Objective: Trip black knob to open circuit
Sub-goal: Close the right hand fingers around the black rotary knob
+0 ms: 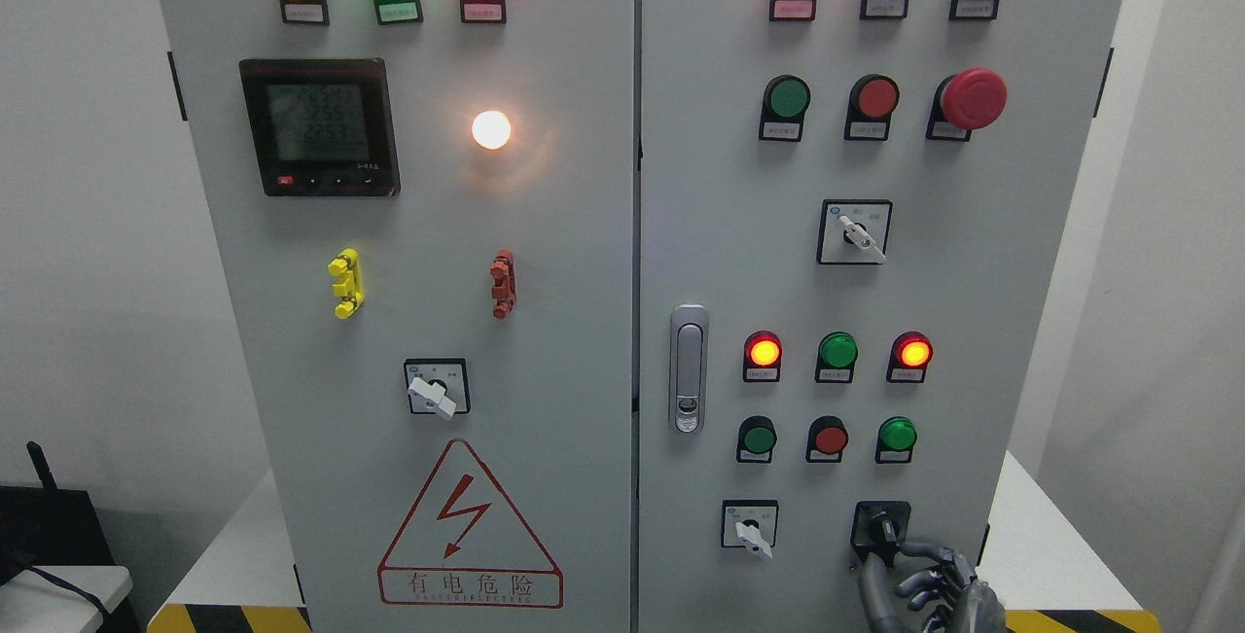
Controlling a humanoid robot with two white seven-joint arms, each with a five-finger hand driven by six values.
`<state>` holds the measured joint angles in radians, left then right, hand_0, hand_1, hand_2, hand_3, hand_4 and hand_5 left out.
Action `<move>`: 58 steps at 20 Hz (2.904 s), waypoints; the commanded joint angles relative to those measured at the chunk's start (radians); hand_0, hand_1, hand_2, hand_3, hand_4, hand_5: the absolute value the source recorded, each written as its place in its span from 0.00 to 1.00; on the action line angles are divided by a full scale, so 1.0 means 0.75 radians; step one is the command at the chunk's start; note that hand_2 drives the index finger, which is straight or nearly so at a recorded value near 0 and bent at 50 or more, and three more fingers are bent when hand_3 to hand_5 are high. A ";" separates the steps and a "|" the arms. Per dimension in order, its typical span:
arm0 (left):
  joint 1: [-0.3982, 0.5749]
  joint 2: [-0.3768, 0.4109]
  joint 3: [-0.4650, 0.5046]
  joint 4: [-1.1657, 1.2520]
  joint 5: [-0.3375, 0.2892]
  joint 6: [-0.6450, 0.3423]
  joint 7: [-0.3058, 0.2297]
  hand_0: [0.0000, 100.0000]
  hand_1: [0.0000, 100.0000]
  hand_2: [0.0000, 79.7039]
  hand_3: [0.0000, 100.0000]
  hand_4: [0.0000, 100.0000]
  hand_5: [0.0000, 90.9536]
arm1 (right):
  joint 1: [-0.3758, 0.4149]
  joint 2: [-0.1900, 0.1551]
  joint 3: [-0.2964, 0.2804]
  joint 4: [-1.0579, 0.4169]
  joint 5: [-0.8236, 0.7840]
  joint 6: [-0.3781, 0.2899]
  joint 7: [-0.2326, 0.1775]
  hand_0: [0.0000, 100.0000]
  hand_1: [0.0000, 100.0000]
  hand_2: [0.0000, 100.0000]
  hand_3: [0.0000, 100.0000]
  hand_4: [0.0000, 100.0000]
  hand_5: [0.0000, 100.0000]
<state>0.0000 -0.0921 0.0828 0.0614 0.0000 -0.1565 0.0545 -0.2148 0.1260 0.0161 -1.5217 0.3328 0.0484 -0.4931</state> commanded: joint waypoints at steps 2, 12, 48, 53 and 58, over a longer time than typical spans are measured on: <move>-0.010 -0.002 0.000 0.000 -0.043 0.000 -0.001 0.12 0.39 0.00 0.00 0.00 0.00 | -0.002 0.000 0.019 0.012 -0.002 0.001 -0.005 0.40 0.78 0.44 0.79 0.86 0.96; -0.010 0.000 0.000 0.000 -0.043 0.000 -0.001 0.12 0.39 0.00 0.00 0.00 0.00 | 0.000 0.000 0.022 0.010 0.000 -0.001 -0.005 0.42 0.79 0.46 0.80 0.86 0.96; -0.010 0.000 0.000 0.000 -0.043 0.000 -0.001 0.12 0.39 0.00 0.00 0.00 0.00 | -0.008 0.000 0.024 0.006 -0.004 -0.007 -0.005 0.47 0.76 0.55 0.86 0.89 0.96; -0.010 0.000 0.000 0.000 -0.045 0.000 -0.001 0.12 0.39 0.00 0.00 0.00 0.00 | -0.008 0.000 0.024 0.004 -0.004 -0.007 -0.005 0.48 0.76 0.56 0.87 0.89 0.97; -0.010 0.000 0.000 0.000 -0.045 0.000 -0.001 0.12 0.39 0.00 0.00 0.00 0.00 | -0.012 0.000 0.028 0.004 -0.004 -0.009 -0.005 0.48 0.75 0.56 0.87 0.90 0.97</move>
<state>0.0000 -0.0922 0.0828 0.0614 0.0000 -0.1564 0.0545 -0.2219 0.1258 0.0161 -1.5179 0.3299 0.0427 -0.4927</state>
